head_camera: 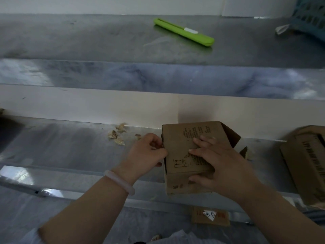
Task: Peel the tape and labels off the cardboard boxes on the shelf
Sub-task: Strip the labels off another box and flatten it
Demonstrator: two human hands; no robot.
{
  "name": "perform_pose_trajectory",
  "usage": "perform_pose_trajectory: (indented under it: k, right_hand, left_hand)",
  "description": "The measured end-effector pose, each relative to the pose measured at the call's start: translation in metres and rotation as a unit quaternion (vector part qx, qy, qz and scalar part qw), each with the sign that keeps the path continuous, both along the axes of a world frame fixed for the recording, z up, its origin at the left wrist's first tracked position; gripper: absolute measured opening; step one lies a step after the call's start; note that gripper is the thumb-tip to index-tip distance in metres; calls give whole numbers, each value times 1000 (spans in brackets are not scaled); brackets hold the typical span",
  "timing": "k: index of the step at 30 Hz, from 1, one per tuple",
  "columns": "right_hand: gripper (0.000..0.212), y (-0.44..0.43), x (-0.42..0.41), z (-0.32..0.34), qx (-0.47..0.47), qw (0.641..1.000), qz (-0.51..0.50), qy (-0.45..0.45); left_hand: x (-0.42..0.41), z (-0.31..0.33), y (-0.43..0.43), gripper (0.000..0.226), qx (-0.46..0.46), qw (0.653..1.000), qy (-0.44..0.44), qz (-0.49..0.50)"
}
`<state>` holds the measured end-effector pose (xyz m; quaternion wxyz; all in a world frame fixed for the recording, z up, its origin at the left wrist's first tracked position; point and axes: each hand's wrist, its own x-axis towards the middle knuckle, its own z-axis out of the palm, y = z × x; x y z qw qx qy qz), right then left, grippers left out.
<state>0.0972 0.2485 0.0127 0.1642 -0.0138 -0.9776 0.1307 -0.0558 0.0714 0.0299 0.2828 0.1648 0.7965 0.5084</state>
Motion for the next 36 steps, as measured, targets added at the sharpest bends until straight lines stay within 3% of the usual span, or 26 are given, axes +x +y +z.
perform_pose_trajectory:
  k: [4,9,13,15,18,21,24,25,26,28,31,33,34,36]
  right_hand:
    - [67,4,4,-1,26,1000,1,-2]
    - [64,12,11,6,-1,998,-47,41]
    - [60,15,12,11,-47,991,-79,95]
    - [58,18,16,15,-125,976,-128,127]
    - [52,18,24,17,-305,927,-153,156]
    - [38,15,30,5,-449,868,-129,171]
    - [24,18,33,-8,-569,787,-181,155]
    - [25,20,33,-11,-612,754,-197,136]
    - [39,22,33,-12,-633,736,-212,113]
    - [69,27,34,-15,-623,745,-227,74]
    - [82,32,36,-16,-624,739,-247,57]
    - [69,31,37,-12,-616,742,-259,49]
    - [55,29,37,-8,-590,761,-266,47]
    - [36,24,37,-2,-466,837,-279,66]
  left_hand:
    - [1,-23,-6,8,106,988,-104,33]
    - [16,-47,-15,27,44,965,-257,21]
    - [28,-45,-2,60,132,945,-298,-14]
    - [25,-36,3,68,180,952,-245,31]
    - [17,-18,4,79,184,981,-46,46]
    - [14,-4,2,69,222,967,125,23]
    - [11,-8,4,54,223,955,189,-47]
    - [9,-14,5,53,203,957,197,-68]
    - [7,-20,6,54,179,959,202,-85]
    - [5,-26,8,58,144,966,195,-92]
    - [1,-25,13,69,127,975,139,-113]
    - [-2,-26,15,64,144,974,97,-148]
    - [-2,-27,16,62,154,972,87,-157]
    - [-1,-28,18,61,162,970,84,-158]
